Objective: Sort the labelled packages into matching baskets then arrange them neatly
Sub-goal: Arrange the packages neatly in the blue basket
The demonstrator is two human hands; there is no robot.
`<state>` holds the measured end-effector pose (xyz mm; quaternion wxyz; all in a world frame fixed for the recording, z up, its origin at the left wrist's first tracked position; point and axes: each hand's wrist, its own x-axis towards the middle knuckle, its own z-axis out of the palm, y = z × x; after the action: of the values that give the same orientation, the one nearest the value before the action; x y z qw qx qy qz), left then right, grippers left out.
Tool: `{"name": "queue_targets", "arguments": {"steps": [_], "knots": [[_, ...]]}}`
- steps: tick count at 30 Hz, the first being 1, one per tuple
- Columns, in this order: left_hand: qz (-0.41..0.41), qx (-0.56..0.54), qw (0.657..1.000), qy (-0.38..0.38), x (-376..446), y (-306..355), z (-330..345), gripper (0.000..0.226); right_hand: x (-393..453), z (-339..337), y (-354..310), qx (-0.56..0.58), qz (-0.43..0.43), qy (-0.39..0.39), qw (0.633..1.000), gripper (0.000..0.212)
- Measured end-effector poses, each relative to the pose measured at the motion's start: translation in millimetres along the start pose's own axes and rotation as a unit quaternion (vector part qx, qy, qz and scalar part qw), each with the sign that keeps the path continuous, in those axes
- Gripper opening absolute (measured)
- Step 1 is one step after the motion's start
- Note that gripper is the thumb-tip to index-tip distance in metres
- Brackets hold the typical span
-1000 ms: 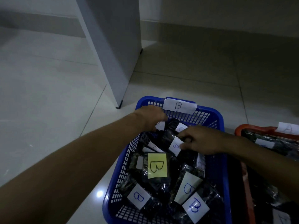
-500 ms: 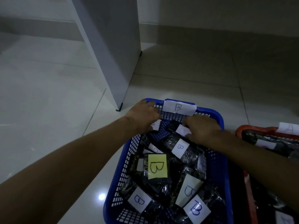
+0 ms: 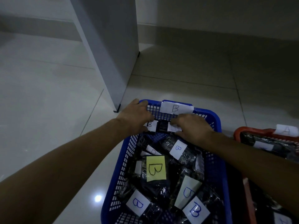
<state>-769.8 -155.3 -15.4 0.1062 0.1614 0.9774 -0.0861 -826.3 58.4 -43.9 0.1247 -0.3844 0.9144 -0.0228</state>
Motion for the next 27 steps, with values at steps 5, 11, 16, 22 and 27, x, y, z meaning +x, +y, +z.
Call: {"name": "queue_targets", "arguments": {"steps": [5, 11, 16, 22, 27], "knots": [[-0.008, -0.03, 0.999, 0.008, 1.8, 1.9, -6.3, 0.044, -16.9, -20.0, -4.7, 0.146, 0.064, -0.109, 0.981, 0.038], [-0.013, -0.094, 0.995, -0.014, 2.9, 6.9, -8.5, 0.043, -29.8, -41.3, -6.2, 0.246, 0.068, -0.233, 0.938, 0.035], [-0.035, -0.125, 0.991, -0.013, -1.4, 8.0, -10.5, 0.04, -29.8, -46.0, -3.2, 0.237, 0.042, -0.264, 0.934, 0.022], [-0.114, -0.142, 0.982, 0.046, -6.7, -6.1, -22.1, 0.03, -2.4, -42.9, -10.9, 0.216, 0.049, -0.013, 0.975, 0.02], [-0.094, -0.098, 0.99, 0.035, -11.2, -8.4, -15.7, 0.037, 3.7, -29.2, -23.8, 0.011, 0.018, 0.05, 0.999, 0.036]]}}
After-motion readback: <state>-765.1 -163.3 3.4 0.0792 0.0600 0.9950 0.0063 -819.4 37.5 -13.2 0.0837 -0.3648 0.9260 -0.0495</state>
